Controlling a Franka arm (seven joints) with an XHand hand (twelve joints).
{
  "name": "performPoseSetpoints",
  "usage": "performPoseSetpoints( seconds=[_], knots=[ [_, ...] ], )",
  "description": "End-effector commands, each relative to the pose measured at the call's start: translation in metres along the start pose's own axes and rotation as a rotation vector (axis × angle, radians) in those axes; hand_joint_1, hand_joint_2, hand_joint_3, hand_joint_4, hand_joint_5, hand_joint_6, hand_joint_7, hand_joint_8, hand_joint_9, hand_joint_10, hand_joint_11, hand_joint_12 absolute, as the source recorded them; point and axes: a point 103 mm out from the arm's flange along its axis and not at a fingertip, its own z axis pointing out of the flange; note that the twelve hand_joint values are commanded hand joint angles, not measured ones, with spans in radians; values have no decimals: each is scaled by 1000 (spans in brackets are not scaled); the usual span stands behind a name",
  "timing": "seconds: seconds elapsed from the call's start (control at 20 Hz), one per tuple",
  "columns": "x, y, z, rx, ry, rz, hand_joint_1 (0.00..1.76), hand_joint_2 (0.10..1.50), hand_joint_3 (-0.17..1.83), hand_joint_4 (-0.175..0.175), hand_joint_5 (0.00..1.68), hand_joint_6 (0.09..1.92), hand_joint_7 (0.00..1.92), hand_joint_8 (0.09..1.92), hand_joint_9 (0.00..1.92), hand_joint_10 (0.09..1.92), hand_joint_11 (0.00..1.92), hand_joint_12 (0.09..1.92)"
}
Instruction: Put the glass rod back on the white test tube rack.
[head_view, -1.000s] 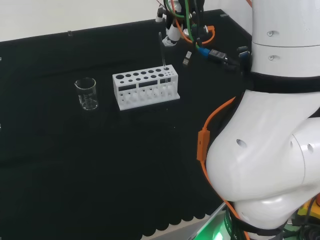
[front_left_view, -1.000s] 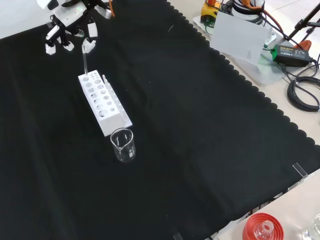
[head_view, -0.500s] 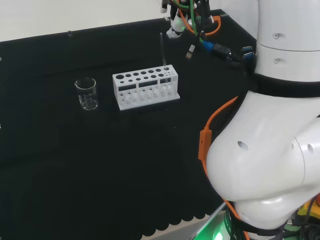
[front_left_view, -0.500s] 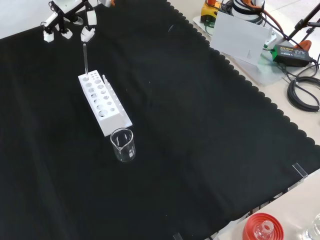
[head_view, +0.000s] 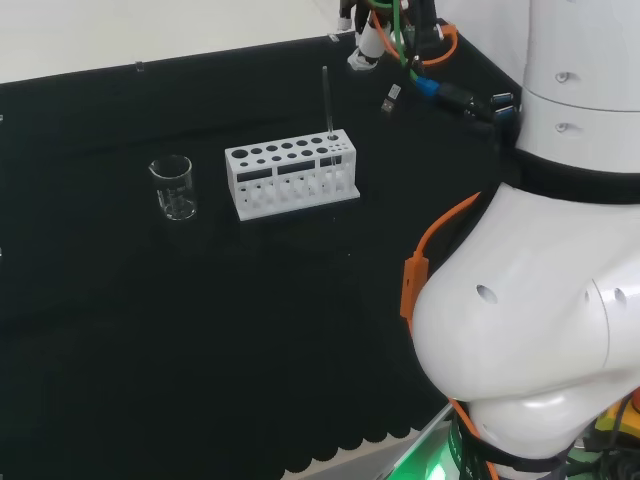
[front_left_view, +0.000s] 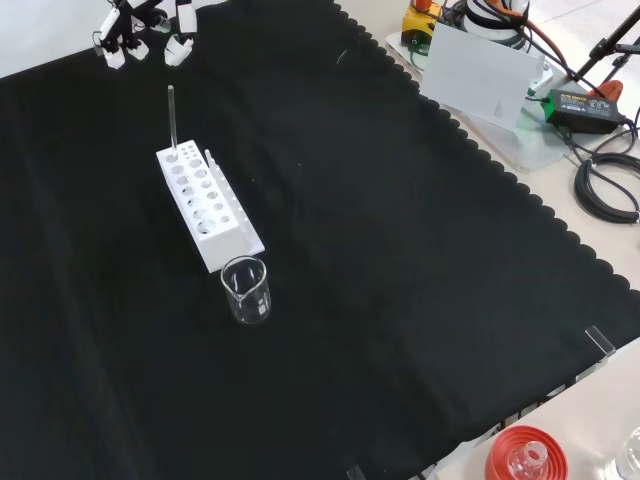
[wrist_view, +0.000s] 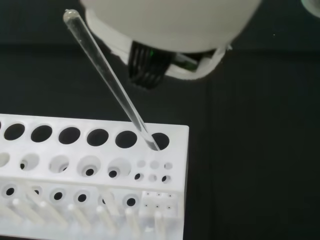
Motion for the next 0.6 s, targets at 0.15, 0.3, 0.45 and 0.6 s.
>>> performPoseSetpoints(
  seconds=[0.15,0.3,0.45,0.6],
  knots=[
    [-3,-20,-12,-16,0,12,1281,455,726,-175,523,853,1113,690,1920,229,1920,558],
    [-1,-25,-16,-21,-7,14,1280,457,727,-175,531,860,1116,688,1920,228,1920,560],
    [0,-29,-17,-25,-13,15,1278,458,729,-175,540,867,1118,685,1920,227,1920,563],
    [0,-31,-17,-28,-12,17,1276,459,730,-175,547,872,1120,682,1920,226,1920,565]
  ],
)
